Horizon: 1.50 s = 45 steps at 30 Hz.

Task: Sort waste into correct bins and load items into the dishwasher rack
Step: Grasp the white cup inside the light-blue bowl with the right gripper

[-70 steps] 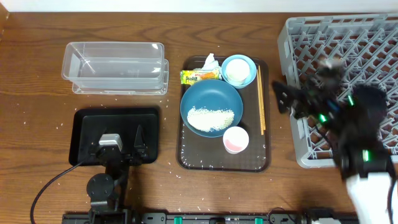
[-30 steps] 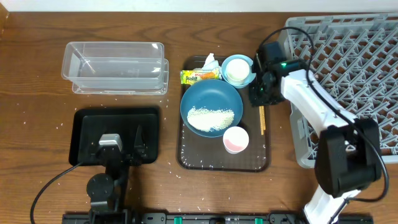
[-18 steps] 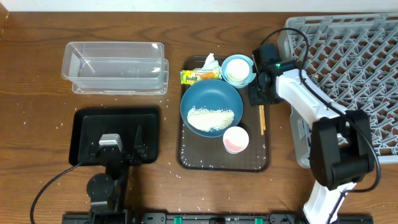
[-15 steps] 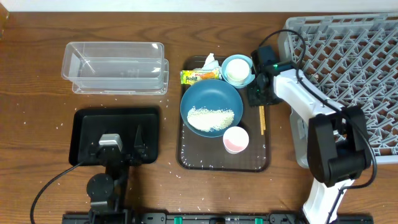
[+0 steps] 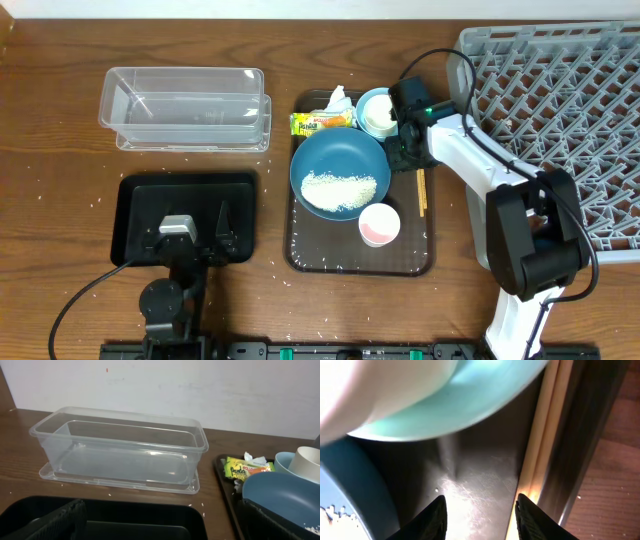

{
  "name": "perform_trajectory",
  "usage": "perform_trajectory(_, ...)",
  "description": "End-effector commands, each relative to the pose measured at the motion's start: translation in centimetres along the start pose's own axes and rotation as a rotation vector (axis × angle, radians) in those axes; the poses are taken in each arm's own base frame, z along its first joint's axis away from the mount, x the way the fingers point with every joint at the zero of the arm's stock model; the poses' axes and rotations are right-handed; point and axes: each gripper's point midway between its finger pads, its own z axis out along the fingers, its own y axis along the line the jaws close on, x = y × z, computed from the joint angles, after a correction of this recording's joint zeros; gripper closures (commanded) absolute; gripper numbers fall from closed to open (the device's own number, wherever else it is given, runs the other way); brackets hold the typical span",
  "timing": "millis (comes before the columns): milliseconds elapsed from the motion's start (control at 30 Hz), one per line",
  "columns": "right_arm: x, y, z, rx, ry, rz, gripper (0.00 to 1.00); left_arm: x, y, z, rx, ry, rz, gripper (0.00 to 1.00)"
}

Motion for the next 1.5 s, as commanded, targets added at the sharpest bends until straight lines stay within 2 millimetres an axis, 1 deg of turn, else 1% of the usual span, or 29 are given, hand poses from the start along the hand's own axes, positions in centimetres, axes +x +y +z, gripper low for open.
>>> perform_trajectory(0,-0.4,-0.4,0.4,0.033,-0.009,0.012,0.57,1.6,0.1,0.2,0.000,0.039,0.008,0.02)
perform_trajectory(133,-0.5,-1.0,0.4,0.068,-0.018,0.004,0.56,1.6,0.1,0.2,0.000,0.039,0.008,0.02)
perform_trajectory(500,-0.9,-0.9,0.7,0.067,-0.032,0.006,0.55,1.6,0.1,0.2,0.000,0.039,0.008,0.02)
perform_trajectory(700,-0.3,-1.0,1.6,0.073,-0.002,0.007,0.55,1.6,0.1,0.2,0.000,0.039,0.008,0.02)
perform_trajectory(967,0.4,-1.0,1.7,0.075,0.022,0.003,0.55,1.6,0.1,0.2,0.000,0.039,0.008,0.02)
perform_trajectory(1133,0.5,-1.0,1.7,0.075,0.024,0.004,0.56,1.6,0.1,0.2,0.000,0.039,0.008,0.02)
perform_trajectory(1200,0.5,-1.0,1.7,0.075,0.024,0.004,0.54,1.6,0.1,0.2,0.000,0.039,0.008,0.02)
perform_trajectory(1367,0.2,-0.9,1.1,0.067,0.013,0.016,0.50,1.6,0.1,0.2,0.000,0.039,0.008,0.02)
perform_trajectory(1467,-0.3,-0.9,-0.1,0.058,-0.017,0.024,0.48,1.6,0.1,0.2,0.000,0.039,0.008,0.02)
